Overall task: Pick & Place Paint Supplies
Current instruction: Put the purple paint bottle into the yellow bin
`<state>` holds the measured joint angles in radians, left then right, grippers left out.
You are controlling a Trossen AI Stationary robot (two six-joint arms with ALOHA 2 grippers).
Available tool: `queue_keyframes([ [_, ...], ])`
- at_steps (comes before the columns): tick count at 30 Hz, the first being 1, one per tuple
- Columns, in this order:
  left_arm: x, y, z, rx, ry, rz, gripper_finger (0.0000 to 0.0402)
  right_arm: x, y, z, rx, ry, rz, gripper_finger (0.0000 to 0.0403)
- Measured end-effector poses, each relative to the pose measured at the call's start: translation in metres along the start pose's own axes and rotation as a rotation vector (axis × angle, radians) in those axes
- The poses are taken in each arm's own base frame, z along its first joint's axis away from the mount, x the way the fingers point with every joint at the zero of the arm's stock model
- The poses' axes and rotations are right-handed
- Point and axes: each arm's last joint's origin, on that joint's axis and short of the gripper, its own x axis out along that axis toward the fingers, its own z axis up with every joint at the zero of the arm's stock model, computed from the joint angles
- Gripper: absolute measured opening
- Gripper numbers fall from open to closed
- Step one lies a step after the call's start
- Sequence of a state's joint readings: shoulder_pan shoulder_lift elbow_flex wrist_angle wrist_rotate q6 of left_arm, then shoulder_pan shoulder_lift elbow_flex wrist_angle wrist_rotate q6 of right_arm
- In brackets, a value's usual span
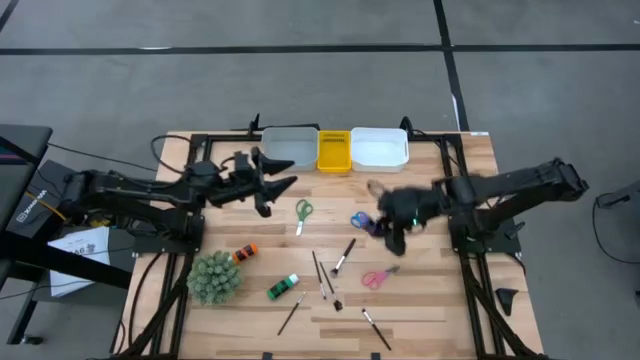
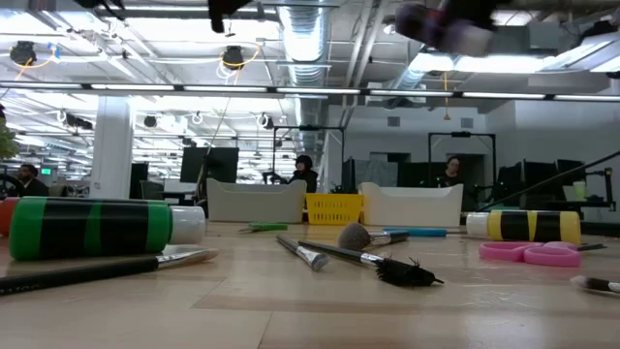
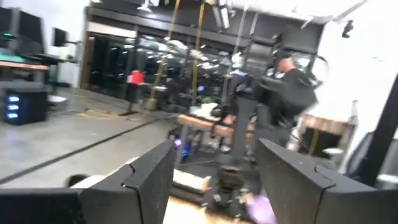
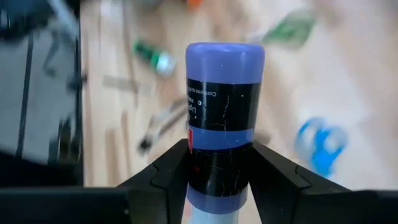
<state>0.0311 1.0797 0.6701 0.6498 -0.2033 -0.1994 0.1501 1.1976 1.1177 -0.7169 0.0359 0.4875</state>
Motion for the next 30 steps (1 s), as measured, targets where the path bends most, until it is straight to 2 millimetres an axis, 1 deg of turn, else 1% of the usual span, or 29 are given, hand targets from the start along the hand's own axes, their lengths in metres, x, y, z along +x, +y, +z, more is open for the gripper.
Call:
queue_keyframes([
  [3,0.011,-0.001,-0.011,-0.027,-0.017,-0.039,0.0218,-0.011,-0.010,0.023,-0.016,-0.081,-0.026,0.0141],
  [6,0.020,-0.001,-0.020,-0.034,-0.034,-0.054,0.0218,-0.016,-0.017,0.037,-0.046,-0.104,-0.051,0.0141],
  [8,0.026,-0.002,-0.023,-0.033,-0.029,-0.053,0.0218,-0.015,-0.017,0.050,-0.074,-0.134,-0.054,0.0141],
  [10,0.035,-0.004,-0.022,-0.033,-0.031,-0.056,0.0218,-0.010,-0.018,0.055,-0.108,-0.102,-0.072,0.0141],
  [14,0.053,-0.009,-0.025,-0.023,-0.005,-0.121,0.0223,0.003,-0.012,0.071,-0.171,-0.095,-0.071,0.0141],
  [18,0.065,-0.012,-0.028,-0.016,0.039,-0.126,0.0236,0.015,-0.006,0.084,-0.218,-0.058,-0.033,0.0141],
  [21,0.067,-0.012,-0.032,-0.010,0.085,-0.116,0.0245,0.019,-0.001,0.093,-0.238,-0.046,-0.029,0.0141],
  [23,0.068,-0.012,-0.031,-0.014,0.091,-0.117,0.0249,0.019,0.000,0.095,-0.260,-0.014,-0.037,0.0141],
  [25,0.067,-0.012,-0.032,-0.029,0.125,-0.140,0.0253,0.018,0.002,0.101,-0.282,-0.039,-0.031,0.0141],
  [28,0.066,-0.012,-0.036,-0.032,0.191,-0.147,0.0255,0.018,0.004,0.106,-0.301,-0.035,-0.033,0.0141],
  [30,0.065,-0.013,-0.037,-0.034,0.203,-0.158,0.0255,0.016,0.004,0.107,-0.312,-0.038,-0.034,0.0141],
])
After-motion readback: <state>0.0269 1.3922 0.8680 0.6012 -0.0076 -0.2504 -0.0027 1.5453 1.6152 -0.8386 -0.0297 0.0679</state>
